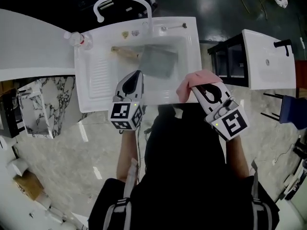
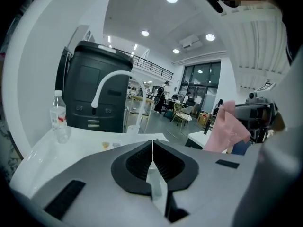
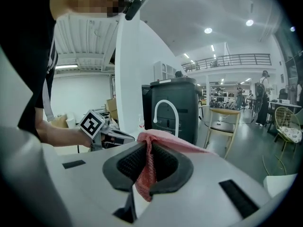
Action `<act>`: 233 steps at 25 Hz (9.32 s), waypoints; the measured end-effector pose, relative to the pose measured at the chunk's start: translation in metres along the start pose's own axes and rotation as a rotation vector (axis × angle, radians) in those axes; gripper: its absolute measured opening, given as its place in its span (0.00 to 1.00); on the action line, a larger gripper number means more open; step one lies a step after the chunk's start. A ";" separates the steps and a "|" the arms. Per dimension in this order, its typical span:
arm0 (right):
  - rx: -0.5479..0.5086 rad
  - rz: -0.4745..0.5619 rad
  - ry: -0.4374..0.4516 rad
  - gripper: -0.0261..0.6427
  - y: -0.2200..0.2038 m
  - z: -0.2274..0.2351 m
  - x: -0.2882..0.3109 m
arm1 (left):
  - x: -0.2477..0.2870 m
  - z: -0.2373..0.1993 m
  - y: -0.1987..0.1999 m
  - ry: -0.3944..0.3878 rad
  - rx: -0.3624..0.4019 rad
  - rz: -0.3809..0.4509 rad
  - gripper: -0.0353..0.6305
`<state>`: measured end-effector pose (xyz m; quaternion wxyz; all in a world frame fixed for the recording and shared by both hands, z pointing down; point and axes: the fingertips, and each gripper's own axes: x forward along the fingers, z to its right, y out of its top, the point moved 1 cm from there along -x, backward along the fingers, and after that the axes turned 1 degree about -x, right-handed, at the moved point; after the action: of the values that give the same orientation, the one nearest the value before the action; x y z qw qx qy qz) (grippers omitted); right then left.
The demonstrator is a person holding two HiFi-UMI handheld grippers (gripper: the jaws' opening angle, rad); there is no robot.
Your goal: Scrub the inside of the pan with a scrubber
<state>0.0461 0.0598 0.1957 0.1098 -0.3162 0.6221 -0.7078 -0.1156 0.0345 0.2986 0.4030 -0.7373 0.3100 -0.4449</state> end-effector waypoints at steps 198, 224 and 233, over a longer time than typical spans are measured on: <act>-0.759 -0.885 -0.051 0.08 -0.373 0.091 0.311 | 0.186 -0.250 -0.141 0.367 0.150 -0.469 0.32; -0.857 -1.059 0.171 0.08 -0.397 0.071 0.268 | 0.186 -0.249 -0.142 0.378 0.138 -0.478 0.32; -0.753 -1.236 0.234 0.08 -0.413 0.072 0.239 | 0.186 -0.249 -0.142 0.385 0.140 -0.470 0.32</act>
<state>0.0009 -0.0466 0.6646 -0.4926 -0.5482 0.5388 -0.4080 -0.2507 -0.1286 0.5671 0.2728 -0.6615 0.1702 -0.6775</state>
